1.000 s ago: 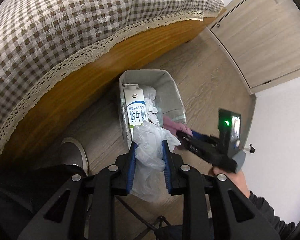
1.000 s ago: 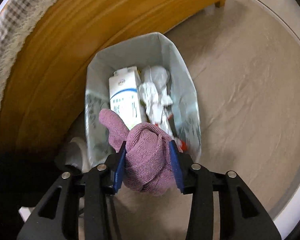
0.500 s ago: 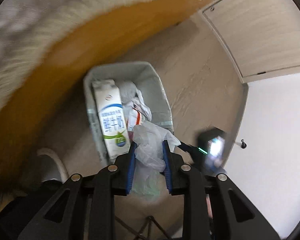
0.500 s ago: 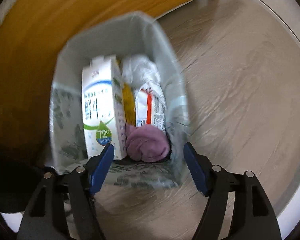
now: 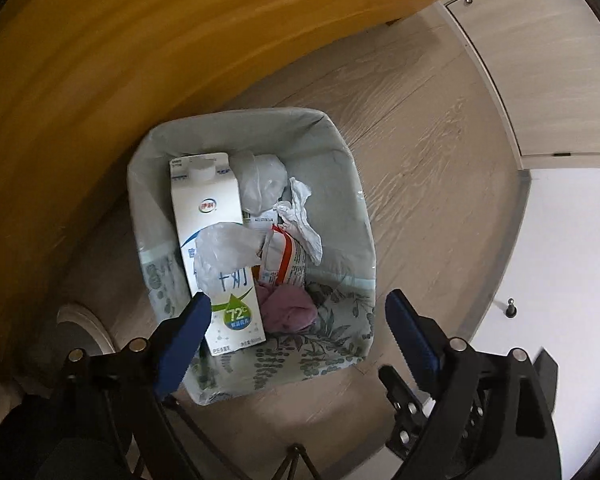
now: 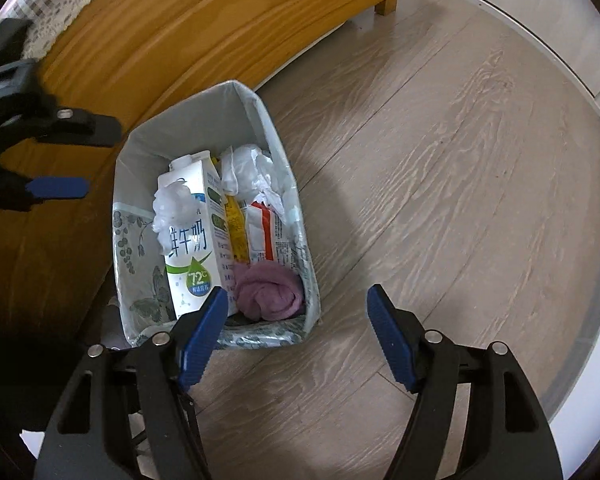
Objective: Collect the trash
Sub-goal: 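Open both tools over the wastebasket to drop the pink cloth and bag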
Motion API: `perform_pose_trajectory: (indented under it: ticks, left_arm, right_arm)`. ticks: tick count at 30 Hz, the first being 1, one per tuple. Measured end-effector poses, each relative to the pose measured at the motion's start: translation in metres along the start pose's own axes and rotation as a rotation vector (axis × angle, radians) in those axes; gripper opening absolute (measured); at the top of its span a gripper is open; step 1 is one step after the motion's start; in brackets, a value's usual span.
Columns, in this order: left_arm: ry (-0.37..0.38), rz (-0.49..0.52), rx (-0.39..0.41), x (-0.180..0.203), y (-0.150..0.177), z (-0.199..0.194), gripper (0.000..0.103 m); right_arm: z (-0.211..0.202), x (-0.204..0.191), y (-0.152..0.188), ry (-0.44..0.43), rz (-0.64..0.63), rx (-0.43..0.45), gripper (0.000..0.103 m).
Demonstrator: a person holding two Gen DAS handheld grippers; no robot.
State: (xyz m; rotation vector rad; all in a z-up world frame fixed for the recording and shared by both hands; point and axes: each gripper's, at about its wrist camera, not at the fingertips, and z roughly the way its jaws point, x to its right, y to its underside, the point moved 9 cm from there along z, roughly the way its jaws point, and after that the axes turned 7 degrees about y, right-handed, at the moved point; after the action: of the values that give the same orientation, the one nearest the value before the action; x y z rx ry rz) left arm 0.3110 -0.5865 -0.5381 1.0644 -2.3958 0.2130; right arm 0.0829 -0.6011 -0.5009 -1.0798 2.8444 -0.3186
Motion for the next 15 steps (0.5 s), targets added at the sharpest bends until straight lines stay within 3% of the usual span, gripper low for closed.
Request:
perform_pose_trajectory:
  ticks: [3, 7, 15]
  left_arm:
    - [0.037, -0.023, -0.005, -0.008, 0.009, -0.013, 0.086]
    - [0.016, -0.023, -0.006, -0.021, 0.020, -0.037, 0.086]
    - [0.046, -0.004, 0.130, -0.031, 0.032, -0.117, 0.086]
  right_arm:
    - [-0.001, -0.013, -0.007, 0.005, -0.016, 0.007, 0.069]
    - [-0.002, -0.028, -0.009, 0.012, -0.046, 0.002, 0.069]
    - [-0.024, -0.049, -0.015, 0.046, -0.103, 0.025, 0.069]
